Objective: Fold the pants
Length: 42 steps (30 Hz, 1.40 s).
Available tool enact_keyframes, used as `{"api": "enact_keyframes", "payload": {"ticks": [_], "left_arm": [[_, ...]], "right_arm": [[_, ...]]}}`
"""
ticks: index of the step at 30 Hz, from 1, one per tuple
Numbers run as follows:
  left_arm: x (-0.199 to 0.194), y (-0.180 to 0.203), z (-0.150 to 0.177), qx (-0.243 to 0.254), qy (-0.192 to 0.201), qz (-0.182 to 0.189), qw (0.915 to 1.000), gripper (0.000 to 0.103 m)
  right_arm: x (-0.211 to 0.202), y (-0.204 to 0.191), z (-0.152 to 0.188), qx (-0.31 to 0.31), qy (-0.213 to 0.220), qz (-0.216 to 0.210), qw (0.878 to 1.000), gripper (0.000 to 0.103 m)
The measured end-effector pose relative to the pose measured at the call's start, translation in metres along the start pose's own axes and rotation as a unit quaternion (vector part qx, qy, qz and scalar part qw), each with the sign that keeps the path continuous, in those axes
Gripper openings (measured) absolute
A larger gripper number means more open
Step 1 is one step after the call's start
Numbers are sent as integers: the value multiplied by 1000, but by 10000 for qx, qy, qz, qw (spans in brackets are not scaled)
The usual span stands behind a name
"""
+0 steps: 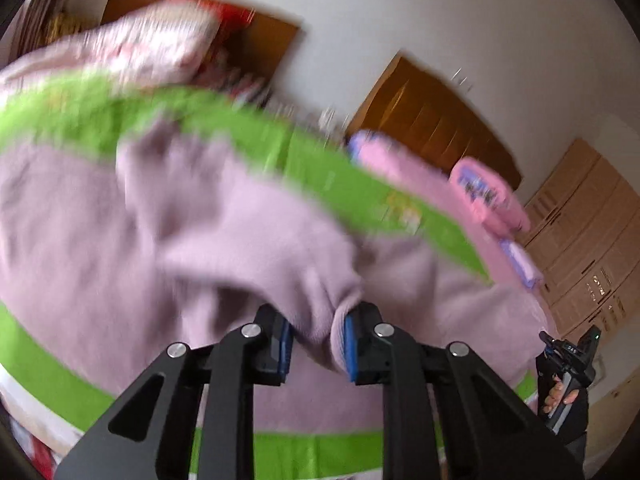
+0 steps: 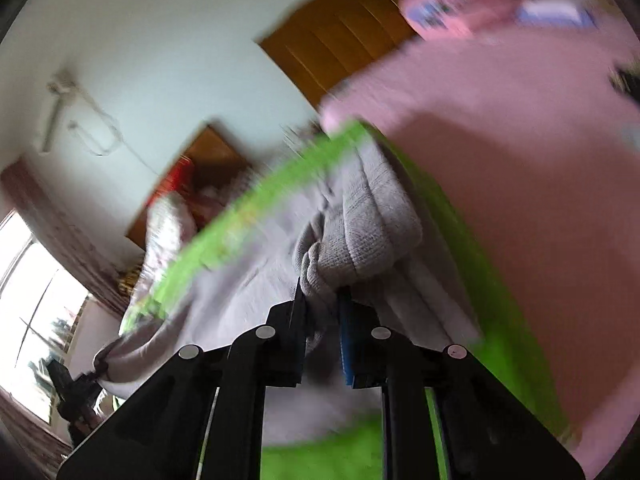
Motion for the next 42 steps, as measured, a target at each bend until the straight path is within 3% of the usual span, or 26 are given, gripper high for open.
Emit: {"api": "enact_keyframes", "payload": {"ticks": [3, 8, 10, 12, 15, 18, 24, 26, 27, 29, 31, 32, 33, 34, 36, 38, 42], "left_arm": [[16, -13, 4, 11, -131, -210, 9997, 20], [-24, 26, -35, 316, 553, 88, 9979, 19], [-42, 36, -39, 425, 708, 30, 9966, 20], [-43, 30, -33, 545, 592, -235, 9965, 20], [-20, 4, -10, 308, 192, -383, 9986, 20], [4, -22, 12, 230, -142, -668, 9974, 20], [-2, -14, 3, 367, 68, -745, 9965, 20], [1, -16, 6, 394, 1, -823, 9958, 23], [7, -22, 11, 349, -91, -858, 9957, 25], [12, -29, 20, 382, -129, -903, 9951, 28], [8, -24, 24, 519, -155, -884, 9946, 37], [2, -24, 23, 514, -118, -922, 9943, 57], [-13, -21, 18, 508, 148, -1156, 9919, 68], [-26, -15, 13, 563, 364, -1272, 9896, 70], [-48, 10, 5, 871, 722, -1267, 9855, 72], [-59, 51, -2, 1401, 945, -1035, 9802, 80], [-18, 114, 21, 2112, 327, -380, 9762, 82]], "right_arm": [[7, 17, 12, 285, -132, -84, 9995, 15], [-23, -2, -4, 174, 240, -357, 9989, 15], [-37, -4, -2, 185, 370, -465, 9981, 15], [-42, 2, 7, 205, 385, -428, 9981, 15], [-16, 19, 28, 200, 35, -41, 9998, 15], [-6, 26, 35, 357, -28, -193, 9992, 14], [-26, 11, 26, 106, 176, -163, 9997, 15], [-14, 20, 32, 102, 86, 30, 9999, 14], [-3, 27, 37, 113, 52, 50, 9999, 9], [-4, 31, 39, 204, 169, -119, 9996, 9], [-8, 29, 37, 237, 149, -236, 9993, 19], [-10, 27, 35, 174, 86, -286, 9994, 28], [-15, 25, 34, 95, 43, -295, 9995, 50], [-21, 28, 30, 58, 133, -72, 9999, 59], [-40, 29, 25, -197, 538, 364, 9977, 62], [-62, 11, 20, -772, 1042, 628, 9896, 62], [-70, -65, 38, -2130, 1382, 624, 9652, 62]]}}
Point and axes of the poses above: each gripper's, at about its wrist camera, not at the fingertips, and x roughly the way its jaws point, y to its right, z to its underside, the point moved 8 cm from there along x, roughly the way its jaws point, and after that the axes turned 14 degrees about z, right-handed, at the moved point
